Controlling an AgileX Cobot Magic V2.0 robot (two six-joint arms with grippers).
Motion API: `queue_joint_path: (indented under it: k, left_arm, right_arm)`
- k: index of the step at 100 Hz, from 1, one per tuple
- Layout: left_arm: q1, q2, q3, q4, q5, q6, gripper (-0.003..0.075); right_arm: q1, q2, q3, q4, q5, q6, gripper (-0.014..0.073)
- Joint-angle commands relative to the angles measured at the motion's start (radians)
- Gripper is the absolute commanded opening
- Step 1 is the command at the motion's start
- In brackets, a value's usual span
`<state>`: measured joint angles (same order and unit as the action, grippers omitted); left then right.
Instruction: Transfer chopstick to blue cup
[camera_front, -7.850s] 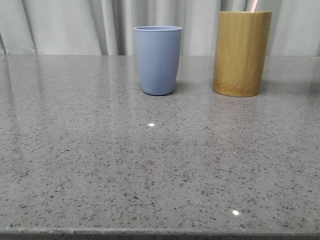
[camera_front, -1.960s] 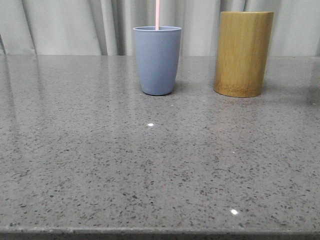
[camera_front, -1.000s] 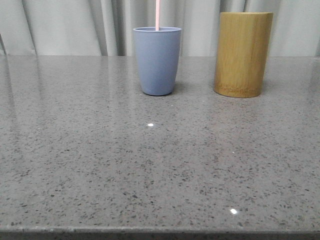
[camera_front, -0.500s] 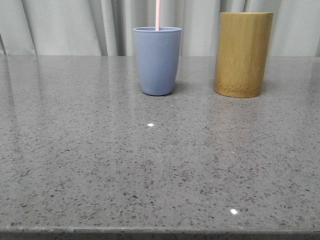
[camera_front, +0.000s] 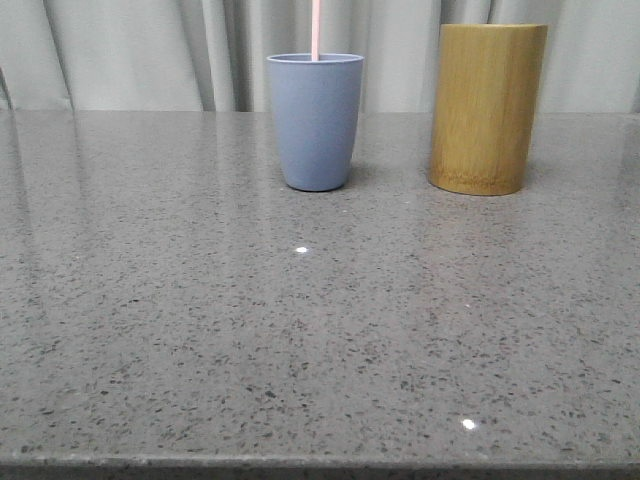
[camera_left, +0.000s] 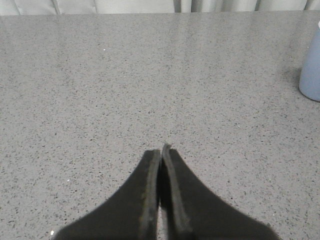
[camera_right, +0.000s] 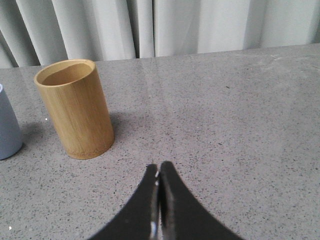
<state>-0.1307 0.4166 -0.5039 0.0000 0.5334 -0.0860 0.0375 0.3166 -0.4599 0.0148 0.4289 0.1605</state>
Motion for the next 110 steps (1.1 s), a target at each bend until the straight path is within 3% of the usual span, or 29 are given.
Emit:
queue_joint_path:
  k: [1, 47, 76, 90, 110]
  left_arm:
    - [0.002, 0.01, -0.026, -0.008, -0.081, -0.007, -0.0019]
    - [0.002, 0.008, -0.026, -0.008, -0.081, -0.007, -0.0019]
    - [0.037, -0.103, 0.033, 0.011, -0.097, -0.007, -0.0019]
    - [0.051, -0.177, 0.125, 0.011, -0.165, -0.007, -0.0019]
    - [0.051, -0.281, 0.3, 0.011, -0.362, -0.007, -0.0019]
  right_arm:
    - [-0.007, 0.006, -0.027, -0.015, -0.073, -0.003, -0.0105]
    - [-0.007, 0.006, -0.027, -0.015, -0.073, -0.003, -0.0105]
    - [-0.007, 0.006, -0.027, -0.015, -0.073, -0.003, -0.0105]
    - [-0.007, 0.006, -0.027, -0.015, -0.073, -0.003, -0.0105]
    - [-0.007, 0.006, -0.027, -0.015, -0.073, -0.003, -0.0105]
